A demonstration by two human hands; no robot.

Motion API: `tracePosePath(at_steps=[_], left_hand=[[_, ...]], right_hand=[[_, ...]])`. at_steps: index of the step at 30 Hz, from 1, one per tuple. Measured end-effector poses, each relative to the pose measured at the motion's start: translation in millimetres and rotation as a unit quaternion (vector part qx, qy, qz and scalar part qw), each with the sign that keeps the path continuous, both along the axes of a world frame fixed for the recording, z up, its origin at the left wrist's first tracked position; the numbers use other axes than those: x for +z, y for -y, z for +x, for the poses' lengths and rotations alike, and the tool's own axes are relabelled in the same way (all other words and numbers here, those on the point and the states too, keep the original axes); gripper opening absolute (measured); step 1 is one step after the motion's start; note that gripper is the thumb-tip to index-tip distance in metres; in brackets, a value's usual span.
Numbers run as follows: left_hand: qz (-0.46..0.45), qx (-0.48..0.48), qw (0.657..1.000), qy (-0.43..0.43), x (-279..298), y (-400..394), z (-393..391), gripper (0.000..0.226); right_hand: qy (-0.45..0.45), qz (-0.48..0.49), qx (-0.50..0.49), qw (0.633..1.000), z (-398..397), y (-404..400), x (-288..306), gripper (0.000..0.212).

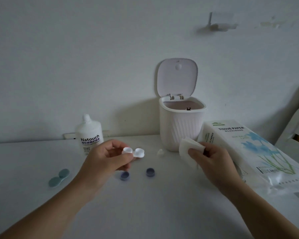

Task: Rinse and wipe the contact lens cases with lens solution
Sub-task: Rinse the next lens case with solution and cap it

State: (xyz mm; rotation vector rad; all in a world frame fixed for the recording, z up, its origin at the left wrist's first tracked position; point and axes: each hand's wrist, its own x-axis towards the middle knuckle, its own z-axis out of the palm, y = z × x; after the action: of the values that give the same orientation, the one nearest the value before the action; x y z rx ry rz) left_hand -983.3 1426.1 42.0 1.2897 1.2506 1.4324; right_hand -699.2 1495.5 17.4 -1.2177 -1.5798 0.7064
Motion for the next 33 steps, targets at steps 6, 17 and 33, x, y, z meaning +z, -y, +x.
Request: tracePosePath(at_steps=[6,17,33], left_hand=[[0.008,-0.047,0.999,0.005,-15.4,8.2,-0.7,0.015],[0.044,-0.045,0.998,-0.028,-16.9,13.8,8.8,0.025],[0.074,-0.051,0.993,-0.078,-25.1,12.5,5.5,0.028]], right_hand=[[-0.006,-0.035,0.128,0.991,-26.6,-6.0,25.3,0.018],[-0.098,-0.049,0.302,0.947,-68.6,10.4,10.8,0.023],[-0.112,-0.105,0.317,0.936,-69.9,18.8,8.8,0.028]])
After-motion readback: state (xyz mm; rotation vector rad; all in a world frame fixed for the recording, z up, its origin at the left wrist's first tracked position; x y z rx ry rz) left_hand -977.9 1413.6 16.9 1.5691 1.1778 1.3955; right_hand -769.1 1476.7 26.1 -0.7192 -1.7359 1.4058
